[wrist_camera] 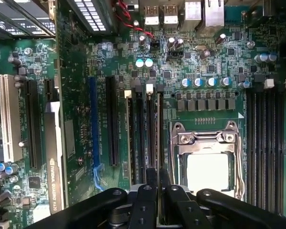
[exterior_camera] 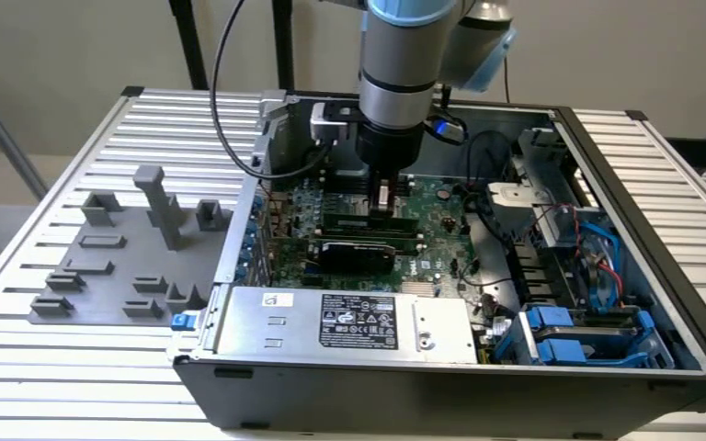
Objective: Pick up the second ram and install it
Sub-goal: 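Insert the second ram into the second slot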
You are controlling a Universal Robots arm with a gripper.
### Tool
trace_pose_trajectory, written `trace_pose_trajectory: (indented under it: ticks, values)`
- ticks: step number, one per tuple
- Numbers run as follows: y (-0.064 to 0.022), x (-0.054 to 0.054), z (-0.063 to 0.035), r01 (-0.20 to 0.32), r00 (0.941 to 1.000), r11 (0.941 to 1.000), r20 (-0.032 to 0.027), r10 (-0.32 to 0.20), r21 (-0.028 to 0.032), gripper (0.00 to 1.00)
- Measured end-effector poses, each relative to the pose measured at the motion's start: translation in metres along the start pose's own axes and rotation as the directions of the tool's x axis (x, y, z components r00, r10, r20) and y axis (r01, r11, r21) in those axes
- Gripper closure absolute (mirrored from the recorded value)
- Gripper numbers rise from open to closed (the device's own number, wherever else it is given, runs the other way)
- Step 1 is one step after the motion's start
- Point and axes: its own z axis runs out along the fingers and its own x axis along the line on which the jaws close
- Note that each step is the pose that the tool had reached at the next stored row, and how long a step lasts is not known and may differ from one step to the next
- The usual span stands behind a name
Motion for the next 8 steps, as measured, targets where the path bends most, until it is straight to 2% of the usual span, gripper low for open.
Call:
trace_pose_trajectory:
  ticks: [8]
  values:
    - [0.0, 0.0002, 0.0008, 0.001, 1.0, 1.0, -0.0003, -0.001, -0.0001, 1.0]
